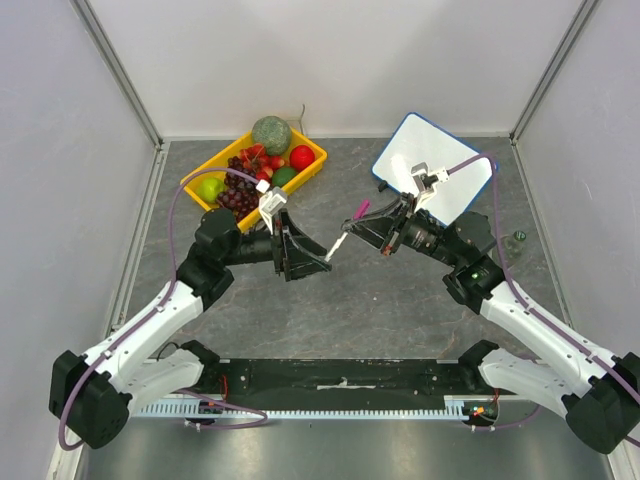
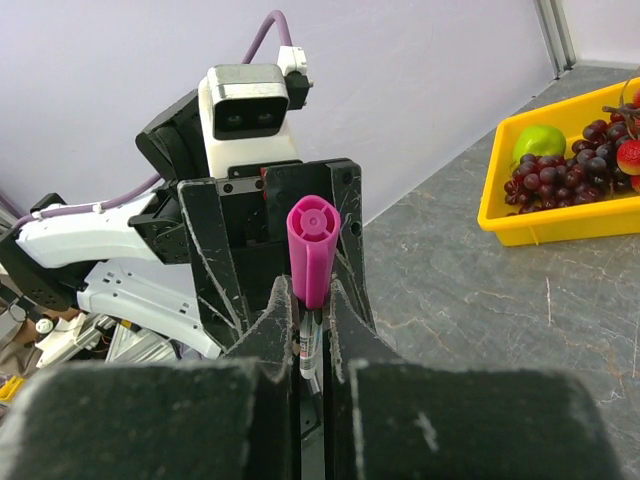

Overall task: Write a sentence on the whiteboard
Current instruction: Pick up the whiteboard marker at the center of the board.

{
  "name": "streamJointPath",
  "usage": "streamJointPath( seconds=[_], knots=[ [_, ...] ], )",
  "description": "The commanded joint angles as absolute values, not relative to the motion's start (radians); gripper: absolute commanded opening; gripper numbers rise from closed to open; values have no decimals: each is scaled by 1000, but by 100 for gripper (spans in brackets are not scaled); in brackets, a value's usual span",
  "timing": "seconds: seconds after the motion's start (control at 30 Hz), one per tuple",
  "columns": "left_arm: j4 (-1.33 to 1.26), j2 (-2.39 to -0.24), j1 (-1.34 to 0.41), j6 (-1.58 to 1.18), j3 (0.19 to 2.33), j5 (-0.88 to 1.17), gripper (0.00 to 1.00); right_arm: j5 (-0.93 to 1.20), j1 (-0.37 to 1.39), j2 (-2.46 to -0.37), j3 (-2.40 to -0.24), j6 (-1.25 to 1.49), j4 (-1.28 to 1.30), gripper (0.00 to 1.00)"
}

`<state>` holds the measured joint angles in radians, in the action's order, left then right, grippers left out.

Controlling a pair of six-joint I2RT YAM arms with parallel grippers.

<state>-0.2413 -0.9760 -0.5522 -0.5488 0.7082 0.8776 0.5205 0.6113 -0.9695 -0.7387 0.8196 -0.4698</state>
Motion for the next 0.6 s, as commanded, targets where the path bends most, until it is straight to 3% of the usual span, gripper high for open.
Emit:
streamJointPath(
  seconds=[0.0,0.1,0.27,0.33,0.43,0.57],
  knots=[
    [-308,-1002,-563,-575,755,867,69,491,612,-959,-749,831,-520,0],
    [-308,-1011,-566,-575,750,865,59,491,611,-965,-750,836,-525,0],
    [-314,-1017,-569,-589,746,850,14,500,611,-973,-744,838,-525,0],
    [-314,-1015,-568,-591,746,848,3,502,611,-973,-745,836,-517,1],
    [-276,-1006,-568,-581,755,845,2,502,612,-977,-761,802,-474,30],
    [-174,-968,-568,-516,779,807,2,517,611,-974,-828,671,-315,85]
  ],
)
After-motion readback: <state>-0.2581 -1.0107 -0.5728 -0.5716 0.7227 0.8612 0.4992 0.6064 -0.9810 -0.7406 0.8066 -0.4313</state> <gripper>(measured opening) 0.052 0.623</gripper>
